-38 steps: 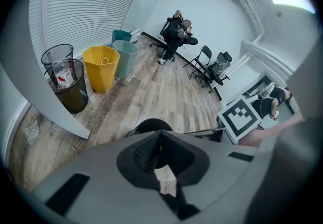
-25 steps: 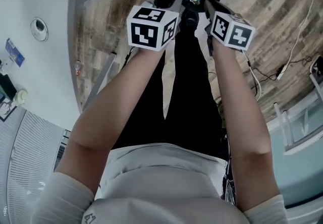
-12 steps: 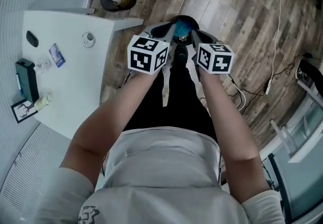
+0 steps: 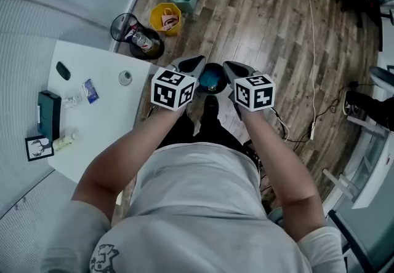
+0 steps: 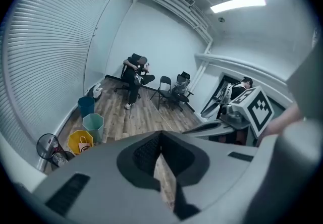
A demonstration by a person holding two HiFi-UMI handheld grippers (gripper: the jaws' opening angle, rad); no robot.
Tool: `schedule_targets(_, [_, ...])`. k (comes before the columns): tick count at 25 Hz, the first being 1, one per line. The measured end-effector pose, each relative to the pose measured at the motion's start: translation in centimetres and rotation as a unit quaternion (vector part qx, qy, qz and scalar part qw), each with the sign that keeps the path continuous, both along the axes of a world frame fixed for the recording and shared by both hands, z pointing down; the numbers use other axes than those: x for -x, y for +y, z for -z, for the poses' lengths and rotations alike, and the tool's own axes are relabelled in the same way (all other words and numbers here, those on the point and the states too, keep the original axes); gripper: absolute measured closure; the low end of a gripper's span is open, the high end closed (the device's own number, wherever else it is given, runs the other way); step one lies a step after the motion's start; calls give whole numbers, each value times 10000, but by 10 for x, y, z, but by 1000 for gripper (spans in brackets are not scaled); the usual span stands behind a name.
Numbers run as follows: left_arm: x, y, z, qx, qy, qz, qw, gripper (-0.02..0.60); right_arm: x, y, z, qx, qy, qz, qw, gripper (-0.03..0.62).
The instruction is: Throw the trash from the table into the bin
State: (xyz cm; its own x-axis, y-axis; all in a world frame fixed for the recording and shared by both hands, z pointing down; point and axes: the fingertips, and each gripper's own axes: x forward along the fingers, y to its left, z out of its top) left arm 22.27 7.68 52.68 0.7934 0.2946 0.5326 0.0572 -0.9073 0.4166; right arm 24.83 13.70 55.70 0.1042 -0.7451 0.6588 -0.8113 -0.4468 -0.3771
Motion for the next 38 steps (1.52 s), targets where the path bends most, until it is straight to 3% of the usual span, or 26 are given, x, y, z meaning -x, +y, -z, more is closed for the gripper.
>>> schedule_targets(9, [-1,3,54,53,426,43,9991,575,-32,-21,78,-667,-130,14,9977,586])
schedule_targets(16, [-13,-22,85,-161,796,586,9950,575,-39,-45,113,-853,445,553,9938,586])
schedule_targets(21, [0,-52,86,-224,830,1198,9891,575,-25,-67,108,-869,475,941,9906,586])
schedule_targets(26, [27,-67,92,-236,806,1949,9772,575,-4,-84,111,-918,472,1423,9844,588])
schedule_targets(31, [75,-86,80,-170,630,2731,9598,575,30,-108,109,-1002,548,1984,9734,588])
schedule_targets(38, [159,-117,64,-175,446,3905,9194,575,102,-152,97,-1018,283,2919,9506,588])
